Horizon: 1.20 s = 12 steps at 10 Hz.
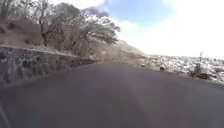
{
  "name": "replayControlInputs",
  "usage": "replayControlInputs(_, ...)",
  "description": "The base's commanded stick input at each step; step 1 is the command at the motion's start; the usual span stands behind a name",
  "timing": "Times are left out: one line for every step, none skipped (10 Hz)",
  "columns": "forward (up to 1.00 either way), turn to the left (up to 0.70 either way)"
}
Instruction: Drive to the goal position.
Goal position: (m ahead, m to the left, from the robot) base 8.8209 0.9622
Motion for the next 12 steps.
replayControlInputs(0.70, 0.00)
replayControlInputs(0.70, 0.00)
replayControlInputs(0.70, 0.00)
replayControlInputs(0.70, 0.00)
replayControlInputs(0.70, 0.00)
replayControlInputs(0.70, 0.00)
replayControlInputs(0.70, 0.17)
replayControlInputs(0.70, 0.28)
replayControlInputs(0.70, 0.00)
replayControlInputs(0.70, 0.00)
replayControlInputs(0.70, 0.00)
replayControlInputs(0.70, 0.00)
